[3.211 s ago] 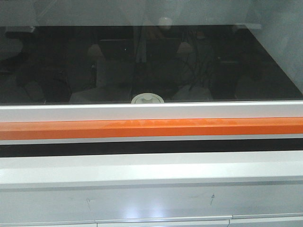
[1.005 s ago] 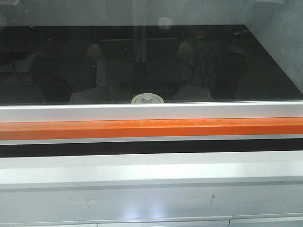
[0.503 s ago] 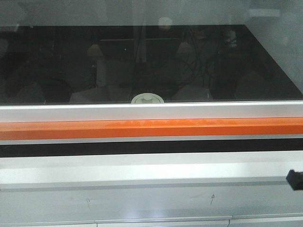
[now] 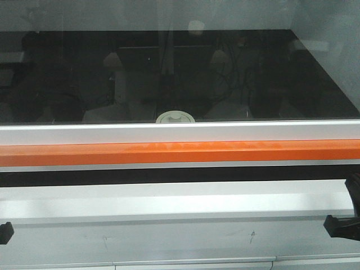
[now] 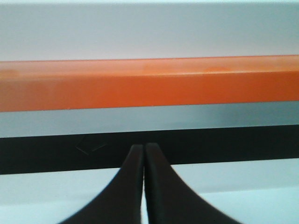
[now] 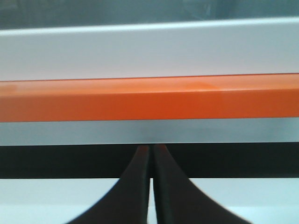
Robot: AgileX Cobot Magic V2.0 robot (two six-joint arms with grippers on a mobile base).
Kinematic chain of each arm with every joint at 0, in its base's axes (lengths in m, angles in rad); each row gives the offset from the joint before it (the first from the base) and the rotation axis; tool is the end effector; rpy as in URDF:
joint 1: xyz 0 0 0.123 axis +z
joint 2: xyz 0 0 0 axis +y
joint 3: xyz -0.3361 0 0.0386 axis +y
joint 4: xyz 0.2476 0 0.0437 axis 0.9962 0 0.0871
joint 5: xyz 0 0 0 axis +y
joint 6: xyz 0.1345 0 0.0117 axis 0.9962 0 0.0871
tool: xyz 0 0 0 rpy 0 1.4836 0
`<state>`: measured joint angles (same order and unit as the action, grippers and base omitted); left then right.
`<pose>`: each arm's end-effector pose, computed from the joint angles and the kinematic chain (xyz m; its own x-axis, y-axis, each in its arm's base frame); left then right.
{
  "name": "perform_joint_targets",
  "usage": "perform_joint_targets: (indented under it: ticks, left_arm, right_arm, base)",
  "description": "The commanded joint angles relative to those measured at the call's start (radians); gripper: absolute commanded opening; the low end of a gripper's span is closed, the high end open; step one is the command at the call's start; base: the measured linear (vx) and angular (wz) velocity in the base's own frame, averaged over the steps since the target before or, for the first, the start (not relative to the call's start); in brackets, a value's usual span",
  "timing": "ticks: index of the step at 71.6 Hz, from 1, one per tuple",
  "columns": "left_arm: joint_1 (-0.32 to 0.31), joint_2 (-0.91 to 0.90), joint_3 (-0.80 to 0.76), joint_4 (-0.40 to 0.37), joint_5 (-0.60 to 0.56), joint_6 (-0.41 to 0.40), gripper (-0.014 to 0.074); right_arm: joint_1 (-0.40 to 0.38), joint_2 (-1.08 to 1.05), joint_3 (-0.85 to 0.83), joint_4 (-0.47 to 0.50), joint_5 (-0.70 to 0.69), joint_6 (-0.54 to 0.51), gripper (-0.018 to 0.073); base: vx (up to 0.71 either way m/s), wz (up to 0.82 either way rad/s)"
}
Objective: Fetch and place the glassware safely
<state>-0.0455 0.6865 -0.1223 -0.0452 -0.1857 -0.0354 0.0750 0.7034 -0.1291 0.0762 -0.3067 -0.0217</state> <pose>0.1263 -0.0046 0.2316 -0.2892 -0.0667 -0.9550 0.0145 0.9972 -0.0740 0.1329 0.0069 0.2476 -0.1822 0.0374 -0.9826 -0.0431 0.9980 0.0460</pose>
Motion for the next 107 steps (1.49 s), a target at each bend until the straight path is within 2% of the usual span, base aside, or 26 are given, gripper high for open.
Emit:
perform_joint_targets:
  ticks: [1,28,44,66,77,107]
  left_arm:
    - [-0.004,0.034,-0.026,-0.001,-0.088,-0.001,-0.0007]
    - [-0.004,0.143,-0.026,0.003,-0.208,-0.001,-0.0007]
    - [-0.004,0.199,-0.026,0.078,-0.322,-0.001,-0.0007]
    - [-0.004,0.3,-0.025,0.078,-0.472,-0.001,-0.0007]
    - [-0.004,0.348,-0.025,0.077,-0.556,-0.001,-0.0007]
    - [-0.004,0.462,-0.025,0.077,-0.683,-0.011,-0.0007]
  right_arm:
    - [0.002,0.04,-0.024,-0.012,-0.114,0.0,-0.0001]
    - [0.002,0.192,-0.023,-0.036,-0.254,0.022,-0.0001]
    - [0.002,0.26,-0.023,-0.037,-0.34,0.029,-0.0001]
    - [0.002,0.334,-0.022,-0.101,-0.453,0.03,-0.0001]
    - [-0.001,0.349,-0.022,-0.096,-0.487,0.03,-0.0001]
    - [-0.001,0.431,-0.022,-0.076,-0.586,0.03,-0.0001]
  base:
    - [0.0,0.0]
    - [0.0,0.0]
    - [0.0,0.0]
    - [0.0,0.0]
    - [0.0,0.0]
    - [0.0,0.0]
